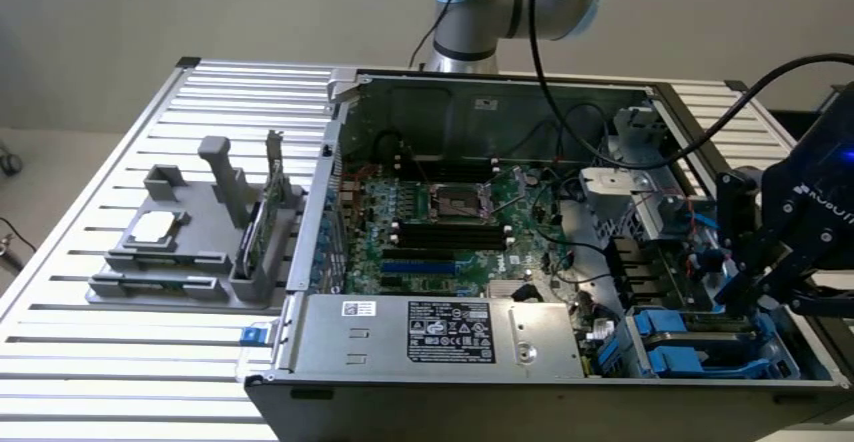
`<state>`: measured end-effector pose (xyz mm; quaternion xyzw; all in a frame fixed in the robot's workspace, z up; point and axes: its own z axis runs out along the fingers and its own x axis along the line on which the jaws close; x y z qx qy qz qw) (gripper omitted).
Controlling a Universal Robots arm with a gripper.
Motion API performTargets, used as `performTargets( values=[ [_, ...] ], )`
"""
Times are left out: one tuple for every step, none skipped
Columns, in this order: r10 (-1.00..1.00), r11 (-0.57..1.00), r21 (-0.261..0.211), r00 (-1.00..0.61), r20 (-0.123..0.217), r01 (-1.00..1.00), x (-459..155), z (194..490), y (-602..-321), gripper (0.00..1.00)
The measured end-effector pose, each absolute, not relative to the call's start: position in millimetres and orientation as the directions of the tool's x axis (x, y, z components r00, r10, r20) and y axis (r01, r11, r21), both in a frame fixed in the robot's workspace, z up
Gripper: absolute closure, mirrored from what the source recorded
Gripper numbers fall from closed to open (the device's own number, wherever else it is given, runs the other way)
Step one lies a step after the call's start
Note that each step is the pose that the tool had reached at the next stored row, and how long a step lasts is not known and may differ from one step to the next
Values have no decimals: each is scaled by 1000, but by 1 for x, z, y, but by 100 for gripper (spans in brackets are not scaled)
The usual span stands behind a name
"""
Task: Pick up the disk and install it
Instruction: 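Insert the first disk wire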
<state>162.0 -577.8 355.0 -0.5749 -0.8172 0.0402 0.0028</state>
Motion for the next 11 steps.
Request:
performTargets(
  values=[
    [942, 329, -71, -333, -42, 941, 162, 355, -578, 83],
    [944, 325, -73, -329, -43, 943, 162, 355, -578, 83],
    [944, 322, -73, -326, -45, 944, 162, 355, -577, 83],
    [945, 320, -74, -323, -46, 945, 162, 355, -577, 83],
    [946, 318, -74, -322, -47, 945, 163, 355, -576, 83],
    [946, 317, -75, -321, -51, 945, 163, 355, -574, 83],
    [945, 317, -77, -321, -55, 945, 163, 355, -572, 83],
    [945, 316, -79, -321, -61, 945, 163, 355, -568, 83],
    [944, 316, -81, -321, -69, 945, 163, 355, -564, 83],
    [944, 315, -85, -321, -78, 945, 163, 355, -560, 83],
    [943, 314, -87, -321, -86, 945, 163, 355, -557, 83]
  ],
)
